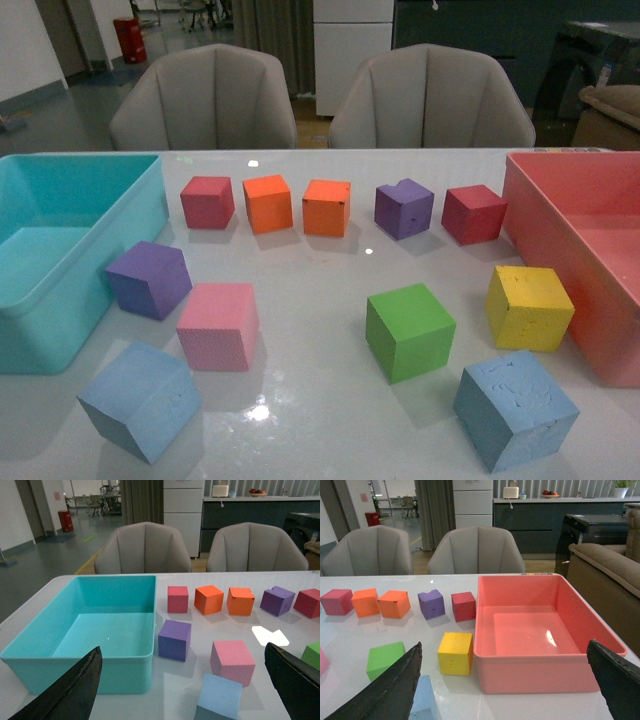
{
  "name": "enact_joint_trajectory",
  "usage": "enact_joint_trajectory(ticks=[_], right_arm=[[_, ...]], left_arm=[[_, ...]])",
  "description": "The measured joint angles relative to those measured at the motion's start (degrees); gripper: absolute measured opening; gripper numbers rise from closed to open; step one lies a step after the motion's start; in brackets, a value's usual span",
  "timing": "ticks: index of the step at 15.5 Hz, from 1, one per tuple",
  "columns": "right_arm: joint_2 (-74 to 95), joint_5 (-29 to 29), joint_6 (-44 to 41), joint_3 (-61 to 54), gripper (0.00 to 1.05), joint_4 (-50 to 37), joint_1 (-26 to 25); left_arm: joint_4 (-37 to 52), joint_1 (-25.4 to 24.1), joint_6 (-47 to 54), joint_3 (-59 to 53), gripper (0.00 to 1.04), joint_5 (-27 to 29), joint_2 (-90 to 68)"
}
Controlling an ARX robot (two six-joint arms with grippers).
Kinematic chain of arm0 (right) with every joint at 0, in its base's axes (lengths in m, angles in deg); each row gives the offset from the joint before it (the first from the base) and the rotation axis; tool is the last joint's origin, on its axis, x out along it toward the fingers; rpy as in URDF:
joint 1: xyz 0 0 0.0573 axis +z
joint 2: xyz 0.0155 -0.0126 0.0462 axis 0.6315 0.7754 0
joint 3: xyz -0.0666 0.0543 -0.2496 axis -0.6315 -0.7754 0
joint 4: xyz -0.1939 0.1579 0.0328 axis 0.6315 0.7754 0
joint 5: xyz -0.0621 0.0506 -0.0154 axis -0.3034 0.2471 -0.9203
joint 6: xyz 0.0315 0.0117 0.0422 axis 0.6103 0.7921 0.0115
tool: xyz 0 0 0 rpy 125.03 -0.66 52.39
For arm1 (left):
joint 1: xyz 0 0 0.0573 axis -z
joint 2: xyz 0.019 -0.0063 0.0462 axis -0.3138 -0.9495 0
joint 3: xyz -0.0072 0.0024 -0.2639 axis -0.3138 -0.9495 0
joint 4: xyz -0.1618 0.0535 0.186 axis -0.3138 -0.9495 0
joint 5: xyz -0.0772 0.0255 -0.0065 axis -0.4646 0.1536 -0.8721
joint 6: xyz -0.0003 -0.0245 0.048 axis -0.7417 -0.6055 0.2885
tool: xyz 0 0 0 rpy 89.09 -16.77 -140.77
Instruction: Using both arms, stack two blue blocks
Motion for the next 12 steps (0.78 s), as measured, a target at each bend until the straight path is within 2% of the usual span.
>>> enact_joint_trajectory(ticks=[12], right_arm=[[0.0, 0.0, 0.0, 0.0, 0.98, 0.0, 0.0]], left_arm=[[0.0, 0.0, 0.0, 0.0, 0.98, 0.0, 0.0]])
